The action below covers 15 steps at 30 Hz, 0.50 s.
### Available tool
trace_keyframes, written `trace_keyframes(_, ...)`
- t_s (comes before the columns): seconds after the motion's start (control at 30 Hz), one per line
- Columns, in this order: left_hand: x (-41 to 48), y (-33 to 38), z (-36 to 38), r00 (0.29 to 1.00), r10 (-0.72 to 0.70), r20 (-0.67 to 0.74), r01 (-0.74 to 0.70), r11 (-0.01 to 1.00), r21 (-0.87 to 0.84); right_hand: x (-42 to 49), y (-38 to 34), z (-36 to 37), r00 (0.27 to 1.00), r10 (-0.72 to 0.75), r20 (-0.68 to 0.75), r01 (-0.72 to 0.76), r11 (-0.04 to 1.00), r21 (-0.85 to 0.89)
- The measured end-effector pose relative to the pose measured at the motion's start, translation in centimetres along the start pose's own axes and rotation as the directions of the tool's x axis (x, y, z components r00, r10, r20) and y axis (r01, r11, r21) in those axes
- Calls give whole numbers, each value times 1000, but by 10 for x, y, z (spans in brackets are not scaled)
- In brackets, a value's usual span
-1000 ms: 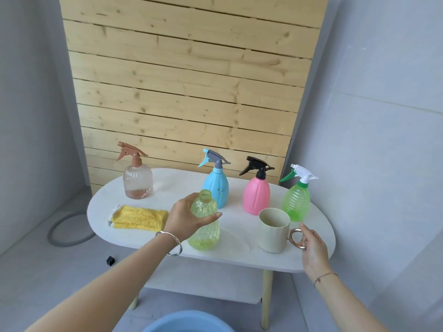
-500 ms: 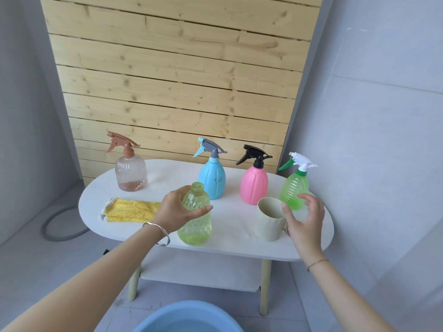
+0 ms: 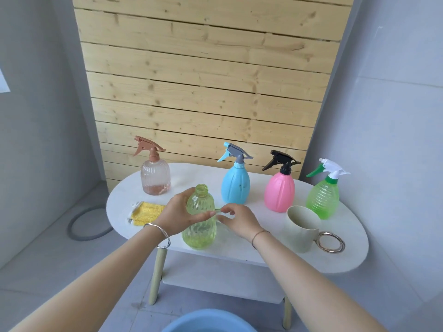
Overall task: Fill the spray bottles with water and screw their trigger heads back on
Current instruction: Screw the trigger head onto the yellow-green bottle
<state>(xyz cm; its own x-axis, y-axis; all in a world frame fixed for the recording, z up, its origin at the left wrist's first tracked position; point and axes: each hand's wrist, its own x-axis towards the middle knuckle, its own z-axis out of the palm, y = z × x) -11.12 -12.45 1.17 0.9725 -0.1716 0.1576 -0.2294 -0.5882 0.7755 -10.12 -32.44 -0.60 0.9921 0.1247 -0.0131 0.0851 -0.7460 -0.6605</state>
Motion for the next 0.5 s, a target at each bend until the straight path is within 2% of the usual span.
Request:
trace_keyframes(0.2, 1, -8, 6, 1000, 16, -1, -16, 999, -32, 20, -24, 16, 994, 98, 45, -95, 994, -54)
trace_keyframes(0.37, -1, -9, 9, 999, 49, -25, -50, 996, -69, 29, -18, 15, 996, 60, 72, -57, 997, -50)
trace_keyframes(0.43, -1, -9, 12, 997, 60, -49, -63, 995, -74, 30, -7, 10, 998, 58, 28, -58, 998, 11)
trace_keyframes(0.5, -1, -7, 13, 995, 72, -74, -78, 994, -81, 27, -8, -6, 996, 78, -44, -70, 983, 167)
